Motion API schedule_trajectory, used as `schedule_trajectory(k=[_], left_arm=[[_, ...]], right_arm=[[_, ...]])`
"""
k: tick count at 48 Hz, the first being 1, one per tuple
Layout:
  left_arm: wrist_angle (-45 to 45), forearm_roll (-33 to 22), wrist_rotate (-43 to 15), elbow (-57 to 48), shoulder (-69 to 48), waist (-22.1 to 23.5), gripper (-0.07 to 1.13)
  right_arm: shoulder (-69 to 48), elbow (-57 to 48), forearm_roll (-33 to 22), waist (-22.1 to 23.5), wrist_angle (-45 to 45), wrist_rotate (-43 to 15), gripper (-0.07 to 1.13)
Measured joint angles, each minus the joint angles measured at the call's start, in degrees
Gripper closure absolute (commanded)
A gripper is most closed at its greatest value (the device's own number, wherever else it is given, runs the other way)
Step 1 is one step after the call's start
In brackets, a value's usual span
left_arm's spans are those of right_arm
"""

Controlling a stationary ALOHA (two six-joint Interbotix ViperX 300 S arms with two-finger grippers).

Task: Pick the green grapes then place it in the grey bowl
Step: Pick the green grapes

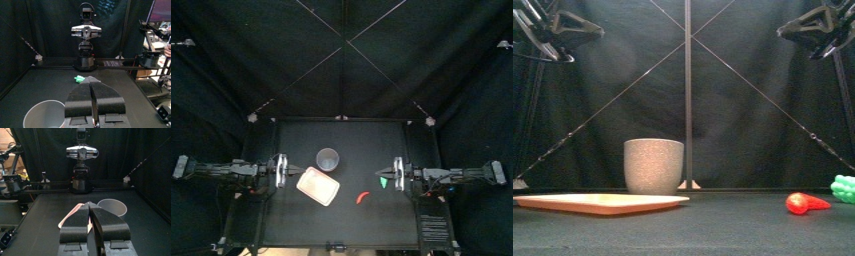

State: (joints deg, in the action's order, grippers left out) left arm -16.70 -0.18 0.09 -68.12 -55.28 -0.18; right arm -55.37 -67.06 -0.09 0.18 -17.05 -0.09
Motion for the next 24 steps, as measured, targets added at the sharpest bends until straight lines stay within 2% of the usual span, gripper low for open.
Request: schedule_trajectory(k=[6,16,20,24], left_arm=[[6.24,0.0,-0.18,1.14,0.09,-0.09,0.96],[15.64,0.0,-0.26,3.08,0.09,-0.97,0.96],[18.11,0.09,-0.26,3.25,0.09,-1.85,0.96],[19.69,0.0,-0.26,3.25,0.09,-2.64,0.96]], right_arm=[[0.62,-0.18,3.43,0.09,2.46,-1.93,0.96],[2.55,0.53,12.83,2.9,16.44,-5.54,0.93],[2.9,0.88,16.0,4.66,22.94,-7.65,0.87],[2.9,0.97,18.81,6.59,29.18,-10.55,0.75]])
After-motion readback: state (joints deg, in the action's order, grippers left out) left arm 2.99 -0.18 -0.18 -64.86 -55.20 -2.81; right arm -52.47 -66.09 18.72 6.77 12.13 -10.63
